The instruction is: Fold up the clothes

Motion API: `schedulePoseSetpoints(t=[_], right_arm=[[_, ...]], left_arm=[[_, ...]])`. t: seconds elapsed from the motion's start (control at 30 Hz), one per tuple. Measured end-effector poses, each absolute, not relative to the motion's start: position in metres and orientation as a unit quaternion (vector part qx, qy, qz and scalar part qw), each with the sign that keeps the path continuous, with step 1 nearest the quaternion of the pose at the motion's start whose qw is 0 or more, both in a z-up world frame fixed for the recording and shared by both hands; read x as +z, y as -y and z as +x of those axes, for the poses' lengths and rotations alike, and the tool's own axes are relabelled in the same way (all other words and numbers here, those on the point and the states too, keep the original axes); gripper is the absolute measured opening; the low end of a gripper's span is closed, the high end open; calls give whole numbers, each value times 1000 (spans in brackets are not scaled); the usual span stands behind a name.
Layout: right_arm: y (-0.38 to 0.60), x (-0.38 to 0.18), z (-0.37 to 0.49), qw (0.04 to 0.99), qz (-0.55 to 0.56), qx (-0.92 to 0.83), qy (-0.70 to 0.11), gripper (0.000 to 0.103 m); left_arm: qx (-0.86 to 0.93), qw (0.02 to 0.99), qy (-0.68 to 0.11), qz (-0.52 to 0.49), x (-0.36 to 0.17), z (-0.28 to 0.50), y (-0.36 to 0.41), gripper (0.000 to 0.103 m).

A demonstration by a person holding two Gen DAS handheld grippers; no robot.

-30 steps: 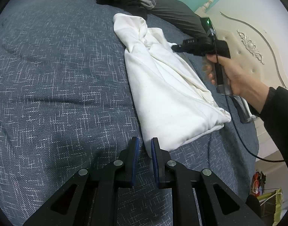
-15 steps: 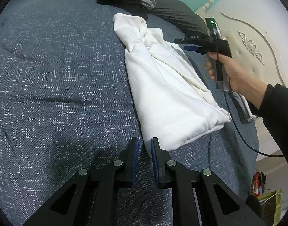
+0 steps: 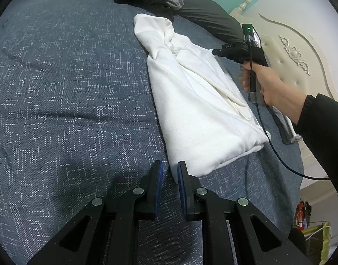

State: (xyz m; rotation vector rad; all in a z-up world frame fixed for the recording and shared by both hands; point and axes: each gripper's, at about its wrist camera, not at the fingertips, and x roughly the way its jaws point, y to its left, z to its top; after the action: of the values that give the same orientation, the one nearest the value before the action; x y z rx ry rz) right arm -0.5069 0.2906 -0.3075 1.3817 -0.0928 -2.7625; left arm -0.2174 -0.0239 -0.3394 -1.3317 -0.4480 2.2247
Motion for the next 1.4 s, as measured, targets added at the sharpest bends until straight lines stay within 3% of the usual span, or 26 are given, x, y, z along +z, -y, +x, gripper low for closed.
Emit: schedulePoseSetpoints(t=[0.23,0.5,0.57,0.6,0.63,1.03,1.1,1.17,1.2,1.4], right_arm=[[-301,-302,-514,20,449,-892,58,3],[-214,-273,-454,189,454,-871,-13,8],[-192,-265,-439,231,453,-861,-30,27],[-180,-264,-432,248,454,-855,-41,46],[-168,-266,-426,258,457,-849,-56,51],[-100,-309,-409,255,490,-821,-142,49],[-99,-312,-412,253,491,-821,-146,29],[-104,-311,-414,255,490,-822,-136,18],[-107,-310,-415,258,489,-824,-127,8],[-141,-291,-425,249,473,-843,-63,4]], left_arm=[[817,253,166,-492,-340,-214,20,15],[817,251,167,-491,-339,-211,18,15],[817,251,166,-491,-339,-211,18,15],[818,251,166,-491,-338,-211,17,15],[818,250,165,-491,-338,-211,17,15],[816,251,170,-492,-339,-210,19,15],[816,251,170,-493,-339,-209,19,15],[815,251,170,-493,-339,-210,20,15],[815,251,171,-493,-339,-212,19,15],[815,251,170,-493,-339,-216,19,15]])
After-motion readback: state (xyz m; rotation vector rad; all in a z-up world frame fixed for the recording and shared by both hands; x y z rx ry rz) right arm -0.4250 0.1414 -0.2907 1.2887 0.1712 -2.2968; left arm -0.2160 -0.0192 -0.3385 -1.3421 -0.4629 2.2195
